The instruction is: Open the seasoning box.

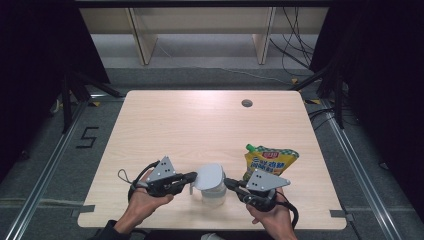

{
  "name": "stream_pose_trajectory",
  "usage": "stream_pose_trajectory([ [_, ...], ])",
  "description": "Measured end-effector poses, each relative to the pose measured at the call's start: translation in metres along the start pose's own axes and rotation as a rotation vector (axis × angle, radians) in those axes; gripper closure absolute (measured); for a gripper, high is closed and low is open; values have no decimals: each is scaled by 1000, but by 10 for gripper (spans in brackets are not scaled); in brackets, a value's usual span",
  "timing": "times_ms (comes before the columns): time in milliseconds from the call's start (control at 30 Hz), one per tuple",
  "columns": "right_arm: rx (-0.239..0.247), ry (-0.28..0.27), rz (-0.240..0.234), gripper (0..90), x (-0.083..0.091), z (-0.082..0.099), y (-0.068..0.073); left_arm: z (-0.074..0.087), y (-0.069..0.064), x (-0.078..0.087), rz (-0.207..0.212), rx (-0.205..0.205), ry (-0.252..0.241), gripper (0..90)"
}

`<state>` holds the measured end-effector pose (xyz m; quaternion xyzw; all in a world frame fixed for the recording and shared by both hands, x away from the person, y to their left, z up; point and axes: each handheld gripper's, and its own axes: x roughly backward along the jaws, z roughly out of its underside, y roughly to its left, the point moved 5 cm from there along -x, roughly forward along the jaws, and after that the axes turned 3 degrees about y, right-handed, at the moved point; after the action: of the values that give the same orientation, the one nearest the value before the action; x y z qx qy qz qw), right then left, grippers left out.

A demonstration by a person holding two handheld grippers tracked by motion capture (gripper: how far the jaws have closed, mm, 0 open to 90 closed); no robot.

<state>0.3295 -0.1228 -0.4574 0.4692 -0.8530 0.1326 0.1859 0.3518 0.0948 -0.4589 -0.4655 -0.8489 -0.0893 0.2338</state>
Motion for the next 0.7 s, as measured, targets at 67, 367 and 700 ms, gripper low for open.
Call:
stream_pose_trajectory([
  [67,-1,-10,4,887,-1,-1,0,0,1,0,8,16,-14,831],
  [367,21,3,-4,887,-2,-4,1,26,5,26,20,9,2,483],
  [700,52,-13,1,886,-6,-17,8,60,7,24,-13,62,54,359],
])
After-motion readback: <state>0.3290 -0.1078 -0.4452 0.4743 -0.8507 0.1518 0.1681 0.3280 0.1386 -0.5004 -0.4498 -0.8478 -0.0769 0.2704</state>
